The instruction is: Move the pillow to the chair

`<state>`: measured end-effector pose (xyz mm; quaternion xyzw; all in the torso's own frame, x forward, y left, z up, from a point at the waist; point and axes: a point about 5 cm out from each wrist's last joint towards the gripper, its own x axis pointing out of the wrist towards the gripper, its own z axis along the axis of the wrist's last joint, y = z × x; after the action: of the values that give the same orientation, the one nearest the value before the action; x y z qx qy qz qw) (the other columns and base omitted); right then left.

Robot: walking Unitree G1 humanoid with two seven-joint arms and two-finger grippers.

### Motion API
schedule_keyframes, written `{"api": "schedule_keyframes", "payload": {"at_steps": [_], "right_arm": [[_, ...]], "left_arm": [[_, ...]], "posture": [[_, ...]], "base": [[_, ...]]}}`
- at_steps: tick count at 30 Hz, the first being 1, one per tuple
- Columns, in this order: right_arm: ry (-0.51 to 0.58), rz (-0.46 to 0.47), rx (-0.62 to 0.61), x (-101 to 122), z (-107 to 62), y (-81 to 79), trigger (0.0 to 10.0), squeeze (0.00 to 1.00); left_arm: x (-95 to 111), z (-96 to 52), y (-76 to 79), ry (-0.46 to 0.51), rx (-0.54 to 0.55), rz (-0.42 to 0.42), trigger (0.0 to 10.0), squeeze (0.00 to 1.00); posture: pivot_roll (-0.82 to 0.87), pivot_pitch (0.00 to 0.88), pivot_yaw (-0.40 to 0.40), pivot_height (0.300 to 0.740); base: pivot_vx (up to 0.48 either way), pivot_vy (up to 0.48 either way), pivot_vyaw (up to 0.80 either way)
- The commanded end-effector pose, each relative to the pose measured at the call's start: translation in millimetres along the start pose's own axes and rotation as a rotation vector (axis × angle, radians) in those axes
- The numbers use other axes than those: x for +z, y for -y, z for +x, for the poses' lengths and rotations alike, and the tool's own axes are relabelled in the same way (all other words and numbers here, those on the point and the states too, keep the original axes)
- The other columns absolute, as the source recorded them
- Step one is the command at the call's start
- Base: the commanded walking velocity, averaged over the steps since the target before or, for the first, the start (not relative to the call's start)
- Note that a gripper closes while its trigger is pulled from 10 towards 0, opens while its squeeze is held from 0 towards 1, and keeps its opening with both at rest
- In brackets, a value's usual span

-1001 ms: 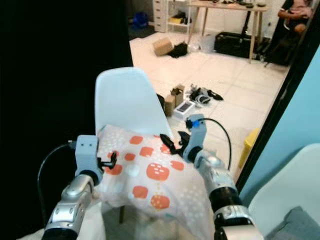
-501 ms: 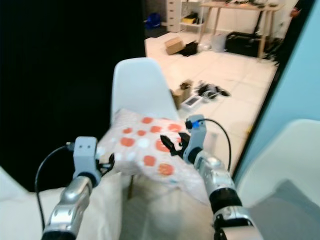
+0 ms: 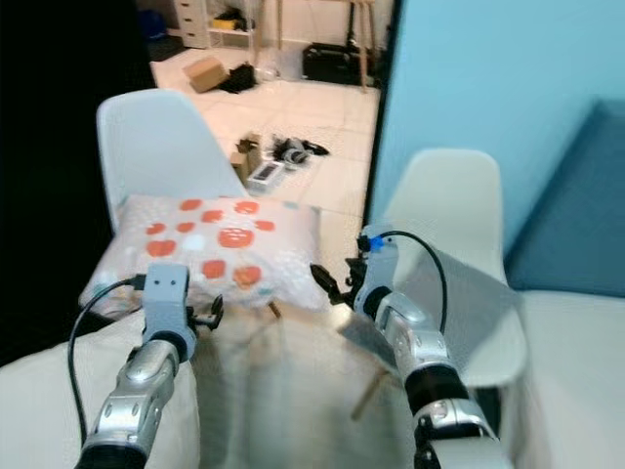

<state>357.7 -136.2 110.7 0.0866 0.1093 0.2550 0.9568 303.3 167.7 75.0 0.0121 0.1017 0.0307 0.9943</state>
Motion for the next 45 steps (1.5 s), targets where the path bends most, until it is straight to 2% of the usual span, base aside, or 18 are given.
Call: {"api": "schedule_keyframes", "payload": {"at_steps": [1, 6, 9, 13, 15, 16, 17, 20, 22, 23, 24, 31, 35, 39, 42, 45], "right_arm": [[-0.035, 0.004, -0.03, -9, -2.8, 4.1, 10.0, 0.0], [-0.063, 0.0, -0.06, -15, -5.3, 8.8, 10.0, 0.0], [-0.107, 0.003, -0.108, -27, -11.0, 16.7, 10.0, 0.0], [-0.148, 0.01, -0.151, -38, -17.3, 24.2, 10.0, 0.0], [-0.202, 0.027, -0.219, -55, -28.5, 35.0, 10.0, 0.0], [-0.202, 0.027, -0.219, -55, -28.5, 35.0, 10.0, 0.0], [-0.259, 0.046, -0.297, -73, -42.5, 45.7, 10.0, 0.0], [-0.282, 0.055, -0.33, -80, -48.7, 49.7, 10.0, 0.0], [-0.337, 0.073, -0.397, -97, -63.7, 57.4, 10.0, 0.0], [-0.337, 0.073, -0.397, -97, -63.7, 57.4, 10.0, 0.0], [-0.397, 0.089, -0.45, -114, -80.1, 62.6, 10.0, 0.0], [-0.473, 0.109, -0.508, -137, -100.6, 65.3, 10.0, 0.0], [-0.55, 0.142, -0.575, -159, -122.5, 65.3, 10.0, 0.0], [-0.593, 0.161, -0.601, -172, -133.9, 62.6, 10.0, 0.0], [-0.641, 0.167, -0.618, -185, -144.7, 57.8, 10.0, 0.0], [-0.658, 0.182, -0.632, -192, -150.9, 55.3, 10.0, 0.0]], "left_arm": [[-3, 1.4, 1.4, -0.012, -0.004, -0.012, 10.0, 0.0], [-8, 2.2, 0.5, -0.033, 0.004, -0.033, 10.0, 0.0], [-17, 3.1, 1.2, -0.064, 0.008, -0.091, 10.0, 0.0], [-26, 3.5, 3.0, -0.093, -0.001, -0.098, 10.0, 0.0], [-40, 3.0, 3.4, -0.143, -0.006, -0.09, 10.0, 0.0], [-40, 3.0, 3.4, -0.143, -0.006, -0.09, 10.0, 0.0], [-52, 2.0, 3.7, -0.191, -0.014, -0.068, 10.0, 0.0], [-57, 1.4, 3.6, -0.211, -0.015, -0.056, 10.0, 0.0], [-69, -0.2, 3.2, -0.258, -0.016, -0.035, 10.0, 0.0], [-69, -0.2, 3.2, -0.258, -0.016, -0.035, 10.0, 0.0], [-82, -3.6, 2.0, -0.315, -0.012, -0.006, 10.0, 0.0], [-103, -13.1, 0.1, -0.411, -0.003, 0.021, 10.0, 0.0], [-128, -30.6, -2.5, -0.517, 0.003, 0.063, 10.0, 0.0], [-146, -45.8, -6.5, -0.598, 0.014, 0.092, 10.0, 0.0], [-165, -66.0, -11.9, -0.687, 0.0, 0.188, 10.0, 0.0], [-174, -75.9, -15.2, -0.724, -0.004, 0.227, 10.0, 0.0]], "posture": [[-0.2, 0.004, -0.008, 0.74], [-0.2, 0.006, -0.012, 0.74], [-0.21, 0.012, -0.014, 0.74], [-0.21, 0.014, -0.014, 0.74], [-0.21, 0.014, -0.014, 0.74], [-0.21, 0.014, -0.014, 0.74], [-0.21, 0.014, -0.014, 0.74], [-0.21, 0.014, -0.014, 0.74], [-0.22, 0.017, -0.014, 0.74], [-0.22, 0.017, -0.014, 0.74], [-0.23, 0.017, -0.015, 0.74], [-0.23, 0.019, -0.016, 0.74], [-0.24, 0.019, -0.01, 0.74], [-0.24, 0.019, -0.01, 0.74], [-0.26, 0.026, 0.012, 0.74], [-0.26, 0.026, 0.012, 0.74]], "base": [[-0.352, 0.0, -0.77], [-0.329, 0.0, -0.78], [-0.094, 0.0, -0.78], [0.0, 0.0, -0.78], [0.0, 0.0, -0.77], [0.0, 0.0, -0.77], [0.0, 0.0, -0.77], [0.0, 0.0, -0.77], [0.0, 0.0, -0.77], [0.0, 0.0, -0.77], [0.0, 0.0, -0.77], [0.0, 0.0, -0.77], [0.0, 0.0, -0.78], [0.0, 0.0, -0.77], [0.0, 0.0, -0.77], [0.0, 0.0, -0.77]]}}
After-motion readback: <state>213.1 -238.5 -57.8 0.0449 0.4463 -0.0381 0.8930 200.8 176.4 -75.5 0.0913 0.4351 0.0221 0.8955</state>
